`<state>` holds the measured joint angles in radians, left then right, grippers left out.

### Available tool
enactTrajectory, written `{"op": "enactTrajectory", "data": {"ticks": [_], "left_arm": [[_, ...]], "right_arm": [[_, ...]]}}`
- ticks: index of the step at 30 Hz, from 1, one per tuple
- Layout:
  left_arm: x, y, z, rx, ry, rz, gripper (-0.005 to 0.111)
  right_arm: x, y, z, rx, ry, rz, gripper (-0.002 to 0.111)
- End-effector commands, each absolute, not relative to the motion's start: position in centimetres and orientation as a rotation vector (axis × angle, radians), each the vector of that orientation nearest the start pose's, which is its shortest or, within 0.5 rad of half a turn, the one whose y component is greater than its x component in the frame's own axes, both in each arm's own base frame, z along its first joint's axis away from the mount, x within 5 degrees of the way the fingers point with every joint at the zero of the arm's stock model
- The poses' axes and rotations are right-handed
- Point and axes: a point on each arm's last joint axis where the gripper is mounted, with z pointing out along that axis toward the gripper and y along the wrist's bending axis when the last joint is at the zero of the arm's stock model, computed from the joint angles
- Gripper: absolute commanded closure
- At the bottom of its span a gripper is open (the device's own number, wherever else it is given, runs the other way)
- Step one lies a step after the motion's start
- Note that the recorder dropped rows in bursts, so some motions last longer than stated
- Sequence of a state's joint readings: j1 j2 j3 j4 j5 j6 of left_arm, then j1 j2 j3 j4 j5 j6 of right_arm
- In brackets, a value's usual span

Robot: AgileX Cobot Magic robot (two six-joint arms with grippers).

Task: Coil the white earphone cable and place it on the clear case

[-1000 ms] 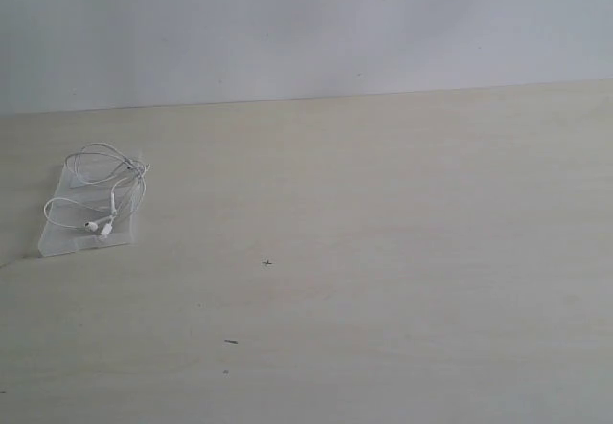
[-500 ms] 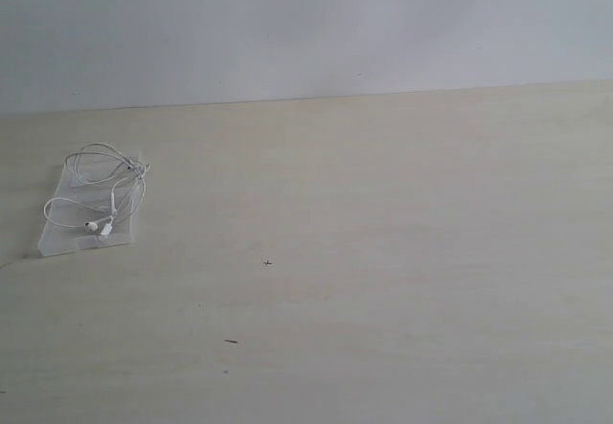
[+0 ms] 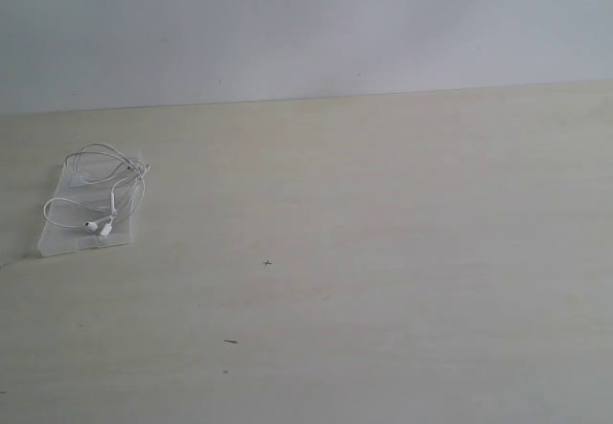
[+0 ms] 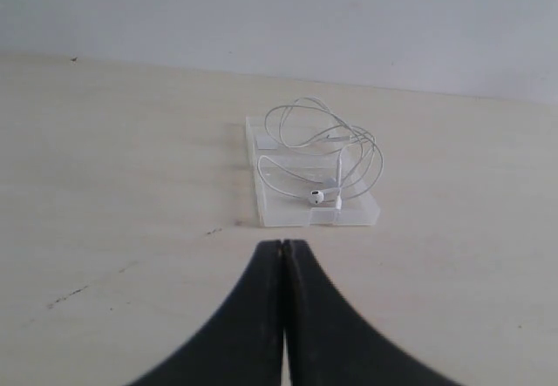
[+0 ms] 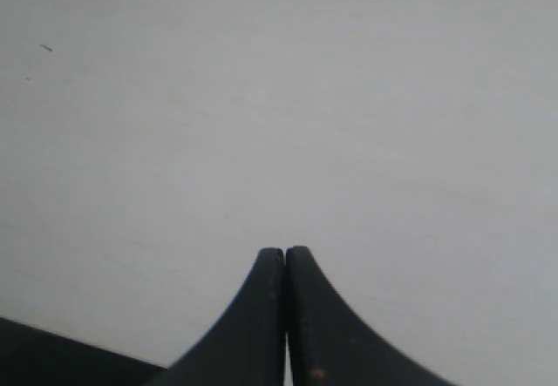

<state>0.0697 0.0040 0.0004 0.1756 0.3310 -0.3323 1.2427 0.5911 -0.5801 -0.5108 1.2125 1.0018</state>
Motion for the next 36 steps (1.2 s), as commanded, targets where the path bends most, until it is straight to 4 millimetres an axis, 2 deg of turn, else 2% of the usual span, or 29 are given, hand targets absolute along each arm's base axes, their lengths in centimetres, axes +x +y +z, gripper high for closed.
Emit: {"op": "enactTrajectory", "data": {"ticks": [1, 5, 10, 14, 17, 21, 28, 36], "left_arm": [[5.3, 0.9, 18.4, -0.264, 1.788, -0.028, 0.107], [5.3, 0.9, 18.4, -0.264, 1.788, -0.028, 0.107], [5.3, 0.9, 18.4, -0.264, 1.788, -0.028, 0.107], [5.3, 0.9, 18.4, -0.264, 1.788, -0.028, 0.107], [5.3, 0.9, 18.4, -0.264, 1.788, -0.028, 0.107], [5.3, 0.9, 18.4, -0.264, 1.788, -0.028, 0.107], [5.3, 0.9, 18.4, -0.264, 1.788, -0.028, 0.107], [5.3, 0.9, 18.4, -0.264, 1.788, -0.028, 0.107]], "right_arm": [[7.5, 6.5, 29.5, -0.364, 2.256, 0.380, 0.108], [8.8, 7.6, 32.0, -0.335, 1.951, 0.579, 0.108], [9.9, 7.4, 34.4, -0.239, 1.701, 0.701, 0.108], [10.6, 6.0, 35.2, -0.026, 1.627, 0.753, 0.108], [10.4, 4.5, 35.1, 0.136, 1.601, 0.761, 0.108], [9.4, 3.1, 33.2, 0.250, 1.581, 0.734, 0.108], [7.6, 1.8, 29.3, 0.349, 1.510, 0.735, 0.108], [6.4, 0.8, 23.3, 0.599, 1.469, 0.817, 0.108]]}}
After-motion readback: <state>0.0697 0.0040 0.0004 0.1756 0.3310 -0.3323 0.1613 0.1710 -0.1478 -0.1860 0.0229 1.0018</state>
